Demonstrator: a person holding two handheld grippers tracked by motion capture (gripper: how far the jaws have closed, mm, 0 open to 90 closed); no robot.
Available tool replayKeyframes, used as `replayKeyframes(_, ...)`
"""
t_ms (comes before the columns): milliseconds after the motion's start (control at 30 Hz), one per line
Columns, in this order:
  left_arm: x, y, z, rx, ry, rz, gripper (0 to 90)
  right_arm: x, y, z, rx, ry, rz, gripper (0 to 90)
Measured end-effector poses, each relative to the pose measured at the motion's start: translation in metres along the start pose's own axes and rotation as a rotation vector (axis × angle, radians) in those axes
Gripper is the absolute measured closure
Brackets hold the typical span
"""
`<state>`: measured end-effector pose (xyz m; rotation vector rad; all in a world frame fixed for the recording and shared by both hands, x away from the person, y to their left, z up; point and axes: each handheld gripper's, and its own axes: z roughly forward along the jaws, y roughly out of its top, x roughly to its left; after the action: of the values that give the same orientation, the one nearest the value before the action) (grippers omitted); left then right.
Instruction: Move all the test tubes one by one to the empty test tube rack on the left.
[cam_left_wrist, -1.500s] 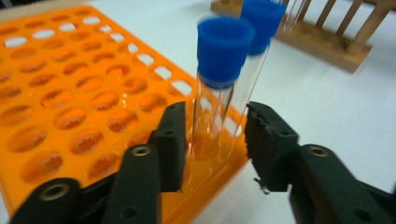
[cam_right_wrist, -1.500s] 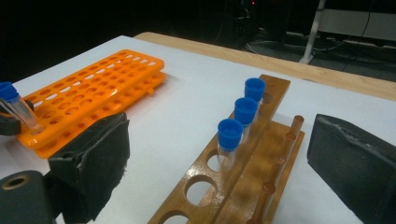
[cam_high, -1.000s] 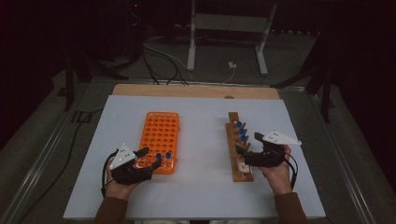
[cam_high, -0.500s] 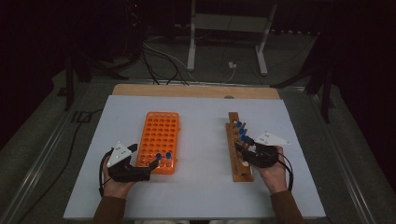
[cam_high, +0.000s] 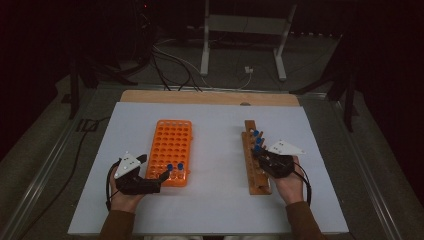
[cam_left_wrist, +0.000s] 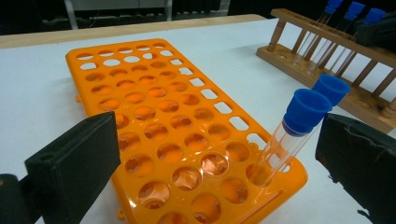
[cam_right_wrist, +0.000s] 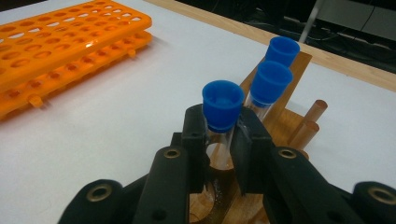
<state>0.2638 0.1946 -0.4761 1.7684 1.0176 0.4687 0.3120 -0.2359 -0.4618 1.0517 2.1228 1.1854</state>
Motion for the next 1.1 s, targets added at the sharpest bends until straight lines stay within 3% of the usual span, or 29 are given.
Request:
replayKeyframes(467,-0.002,0.008,-0.002,-0.012,0.008,0.002,0.7,-0.004,0.009,-0.011,-0.029,0.025,0.038,77.2)
replayKeyframes(1100,-0.006,0.04,0.002,-0.053,0.002,0.059,0.8,-0.005,0.041,-0.036,-0.077,0.035,0.027,77.2)
